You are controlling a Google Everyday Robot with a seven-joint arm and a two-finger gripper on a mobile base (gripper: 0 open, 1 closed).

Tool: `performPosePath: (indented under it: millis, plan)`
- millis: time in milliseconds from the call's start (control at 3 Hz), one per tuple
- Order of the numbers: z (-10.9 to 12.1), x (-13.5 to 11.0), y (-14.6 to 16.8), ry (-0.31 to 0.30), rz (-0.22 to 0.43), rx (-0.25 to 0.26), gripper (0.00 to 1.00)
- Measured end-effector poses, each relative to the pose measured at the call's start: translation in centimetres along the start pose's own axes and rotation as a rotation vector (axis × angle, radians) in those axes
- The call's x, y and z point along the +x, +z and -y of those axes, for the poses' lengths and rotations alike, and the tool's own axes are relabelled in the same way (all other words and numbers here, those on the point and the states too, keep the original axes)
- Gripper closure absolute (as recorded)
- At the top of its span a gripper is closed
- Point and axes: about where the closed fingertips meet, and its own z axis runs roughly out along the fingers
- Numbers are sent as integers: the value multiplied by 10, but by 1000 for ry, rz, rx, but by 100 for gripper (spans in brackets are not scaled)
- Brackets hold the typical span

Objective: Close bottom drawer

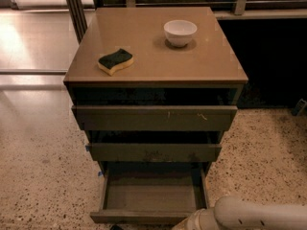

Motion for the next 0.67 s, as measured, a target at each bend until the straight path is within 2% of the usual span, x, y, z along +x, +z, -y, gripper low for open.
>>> performPosePath:
  millis: [333, 667]
  plan:
    - [12, 22, 58, 72, -3, -21, 100]
    - [11, 49, 106, 155, -23, -21, 100]
